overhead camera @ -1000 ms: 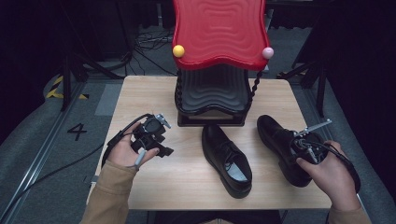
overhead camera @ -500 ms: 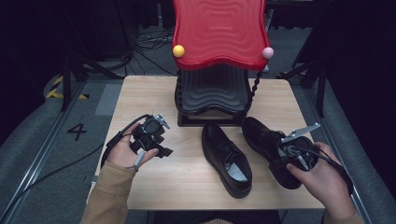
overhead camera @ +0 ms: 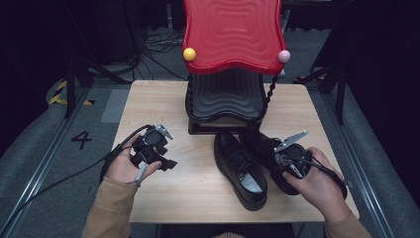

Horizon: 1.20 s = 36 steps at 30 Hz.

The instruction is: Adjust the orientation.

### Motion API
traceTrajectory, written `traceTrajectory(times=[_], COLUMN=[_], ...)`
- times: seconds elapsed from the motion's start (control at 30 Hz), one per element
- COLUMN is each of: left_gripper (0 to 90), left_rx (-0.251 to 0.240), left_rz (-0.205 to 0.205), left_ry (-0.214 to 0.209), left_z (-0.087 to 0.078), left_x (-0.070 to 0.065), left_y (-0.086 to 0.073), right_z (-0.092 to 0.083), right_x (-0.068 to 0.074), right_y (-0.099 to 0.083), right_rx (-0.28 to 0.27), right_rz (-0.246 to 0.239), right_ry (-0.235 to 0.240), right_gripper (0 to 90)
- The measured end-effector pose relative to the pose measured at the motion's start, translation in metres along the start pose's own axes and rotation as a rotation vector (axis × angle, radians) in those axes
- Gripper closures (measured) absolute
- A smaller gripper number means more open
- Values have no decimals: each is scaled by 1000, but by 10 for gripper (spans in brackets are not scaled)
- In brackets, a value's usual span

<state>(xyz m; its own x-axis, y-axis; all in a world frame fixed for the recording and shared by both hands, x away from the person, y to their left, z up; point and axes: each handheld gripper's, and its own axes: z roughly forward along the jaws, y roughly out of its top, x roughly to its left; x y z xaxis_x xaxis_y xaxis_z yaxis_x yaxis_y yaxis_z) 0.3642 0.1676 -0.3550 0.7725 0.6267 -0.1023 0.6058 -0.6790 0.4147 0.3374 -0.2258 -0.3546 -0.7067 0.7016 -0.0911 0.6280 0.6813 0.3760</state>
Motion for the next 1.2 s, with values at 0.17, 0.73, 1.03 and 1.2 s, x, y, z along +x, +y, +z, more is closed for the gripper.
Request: traceTrajectory(times=[0.17, 0.73, 1.03, 1.2], left_gripper=[413, 412, 411, 410], left_rx=[-1, -2, 3, 2], left_rz=[-8, -12, -1, -4], left_ry=[6, 2, -6, -8], left_z=[-1, 0, 3, 3], left_x=[1, 2, 3, 3], left_y=[-4, -4, 0, 1], right_z=[15, 53, 49, 38], right_x=[2, -1, -11, -18], right_y=[8, 9, 3, -1], right_rx=[8, 95, 63, 33], right_rz=[-21, -7, 38, 112], right_ry=[-16, 109, 137, 173], right_gripper=[855, 805, 675, 623])
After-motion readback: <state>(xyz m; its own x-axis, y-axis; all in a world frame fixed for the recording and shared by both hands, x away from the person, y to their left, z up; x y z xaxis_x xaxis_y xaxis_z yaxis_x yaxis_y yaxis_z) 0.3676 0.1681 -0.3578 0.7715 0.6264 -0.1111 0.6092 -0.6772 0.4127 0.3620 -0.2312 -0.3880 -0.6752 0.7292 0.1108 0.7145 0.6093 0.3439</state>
